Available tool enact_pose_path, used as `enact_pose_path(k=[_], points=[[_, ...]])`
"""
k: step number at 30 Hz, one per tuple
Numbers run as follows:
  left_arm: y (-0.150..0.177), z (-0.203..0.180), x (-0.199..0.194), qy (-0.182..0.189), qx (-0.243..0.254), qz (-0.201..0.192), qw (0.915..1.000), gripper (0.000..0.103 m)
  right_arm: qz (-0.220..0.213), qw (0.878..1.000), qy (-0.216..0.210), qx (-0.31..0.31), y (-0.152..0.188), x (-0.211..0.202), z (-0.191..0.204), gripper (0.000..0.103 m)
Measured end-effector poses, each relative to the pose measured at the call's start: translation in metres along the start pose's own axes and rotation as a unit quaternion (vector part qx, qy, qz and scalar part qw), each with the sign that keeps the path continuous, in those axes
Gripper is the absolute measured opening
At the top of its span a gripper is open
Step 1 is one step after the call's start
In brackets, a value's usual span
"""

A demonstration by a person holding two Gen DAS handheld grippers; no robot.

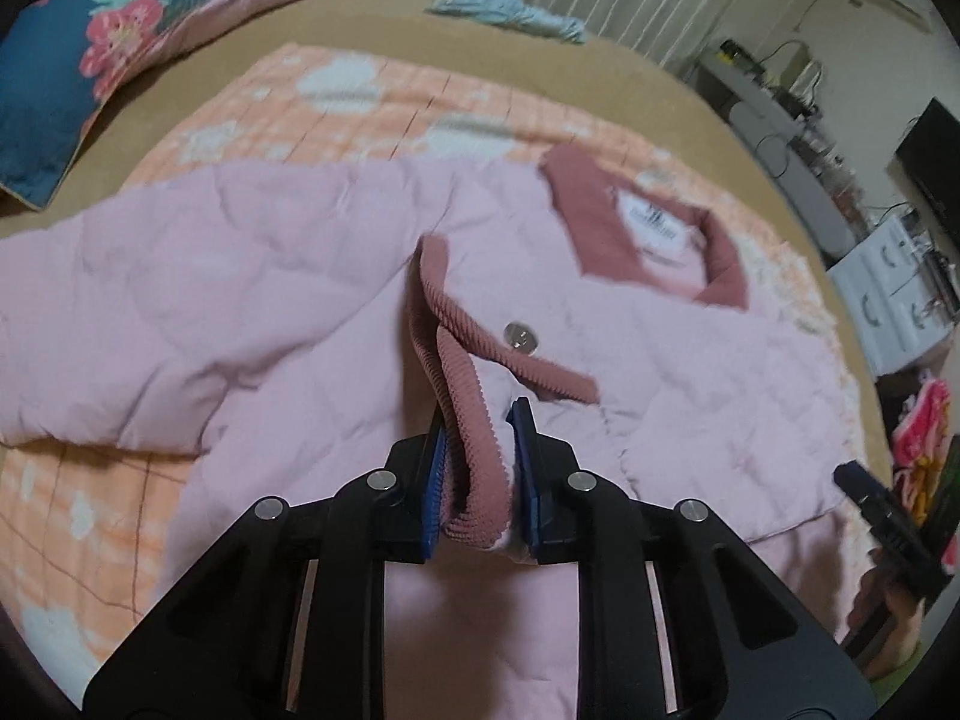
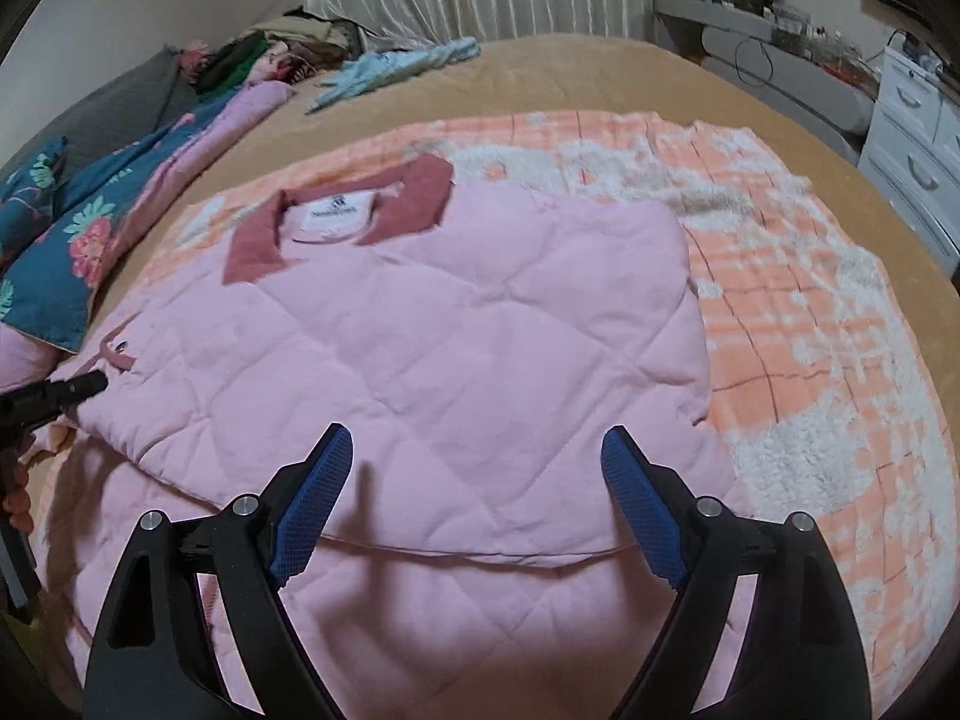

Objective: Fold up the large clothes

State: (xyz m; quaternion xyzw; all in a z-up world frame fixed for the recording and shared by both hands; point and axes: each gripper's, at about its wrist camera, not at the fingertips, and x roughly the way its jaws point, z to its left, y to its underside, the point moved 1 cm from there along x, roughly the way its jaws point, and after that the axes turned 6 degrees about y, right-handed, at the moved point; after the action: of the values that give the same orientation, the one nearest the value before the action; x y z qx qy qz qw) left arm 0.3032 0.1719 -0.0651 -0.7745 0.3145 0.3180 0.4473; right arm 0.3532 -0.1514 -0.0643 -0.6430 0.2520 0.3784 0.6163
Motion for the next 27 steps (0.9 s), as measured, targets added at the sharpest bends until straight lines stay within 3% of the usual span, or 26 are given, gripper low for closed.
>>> enact_pose_path(k=[8,11,19,27], points=[[0.006,0.004,0.004,-0.028,0.007,0.004,0.9996,0.024,0.028,0.999,0.023,0.004,0.009,0.024,-0.01,0.084],[0.007,0.001,-0.002,-0.034,0.015,0.001,0.9993,0.034,0.028,0.999,0.03,0.005,0.011,0.028,-0.01,0.084],[0.006,0.003,-0.032,-0.059,0.02,-0.018,0.9979,0.094,0.0,0.999,0.031,-0.01,0.008,-0.003,0.006,0.096],[0.008,0.029,-0.059,-0.075,-0.021,-0.03,0.9965,0.094,-0.037,0.999,0.0,-0.028,0.003,-0.038,0.04,0.098]])
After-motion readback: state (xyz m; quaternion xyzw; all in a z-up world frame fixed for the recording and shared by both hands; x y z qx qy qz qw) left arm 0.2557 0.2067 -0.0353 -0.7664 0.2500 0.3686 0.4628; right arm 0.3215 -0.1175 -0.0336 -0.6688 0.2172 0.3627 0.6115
